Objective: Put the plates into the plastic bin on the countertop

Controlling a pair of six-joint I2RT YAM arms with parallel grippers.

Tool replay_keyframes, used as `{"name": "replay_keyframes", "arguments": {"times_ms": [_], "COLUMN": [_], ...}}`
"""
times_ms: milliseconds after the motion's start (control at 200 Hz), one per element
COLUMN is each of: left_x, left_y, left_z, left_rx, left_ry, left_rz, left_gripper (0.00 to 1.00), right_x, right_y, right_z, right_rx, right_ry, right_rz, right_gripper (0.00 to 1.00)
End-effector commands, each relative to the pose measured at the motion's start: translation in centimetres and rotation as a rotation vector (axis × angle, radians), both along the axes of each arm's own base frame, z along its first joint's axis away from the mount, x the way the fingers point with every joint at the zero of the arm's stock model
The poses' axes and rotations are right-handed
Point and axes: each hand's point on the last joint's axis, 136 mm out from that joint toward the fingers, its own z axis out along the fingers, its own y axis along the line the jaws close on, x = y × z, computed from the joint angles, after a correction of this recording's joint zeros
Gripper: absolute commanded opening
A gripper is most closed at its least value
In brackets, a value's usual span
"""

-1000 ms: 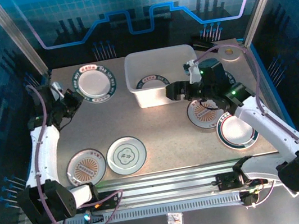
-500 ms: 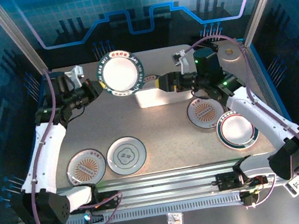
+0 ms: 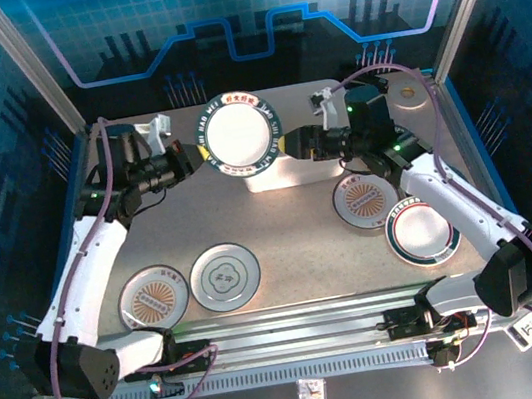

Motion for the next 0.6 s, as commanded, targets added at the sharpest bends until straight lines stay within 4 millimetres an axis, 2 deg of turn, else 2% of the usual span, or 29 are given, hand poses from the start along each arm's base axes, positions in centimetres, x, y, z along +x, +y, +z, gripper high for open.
{"name": "replay_keyframes", "arguments": {"times_ms": [0,390,595], "left_x": [-0.1,-0.4,-0.3], "left_y": [-1.1,-2.9,-3.1], "left_z": [2.6,2.1,1.7], "left_rx": [-0.033,-0.043,-0.033], "left_ry": [-0.074,-0.064,-0.059], "left_rz": [-0.044,-0.089,-0.088], "left_gripper": [0.0,0.0,0.0], "right_x": [1.6,2.2,2.1], "right_y": [-1.2,-0.4,0.0], "right_z": [-1.0,-0.9,-0.8], "right_rx": [0.017,0.072,0.097], "right_ry": [0.016,0.004,0.02], "right_rz": [-0.075,-0.047,-0.037], "right_gripper": [0.5,0.44,0.3]}}
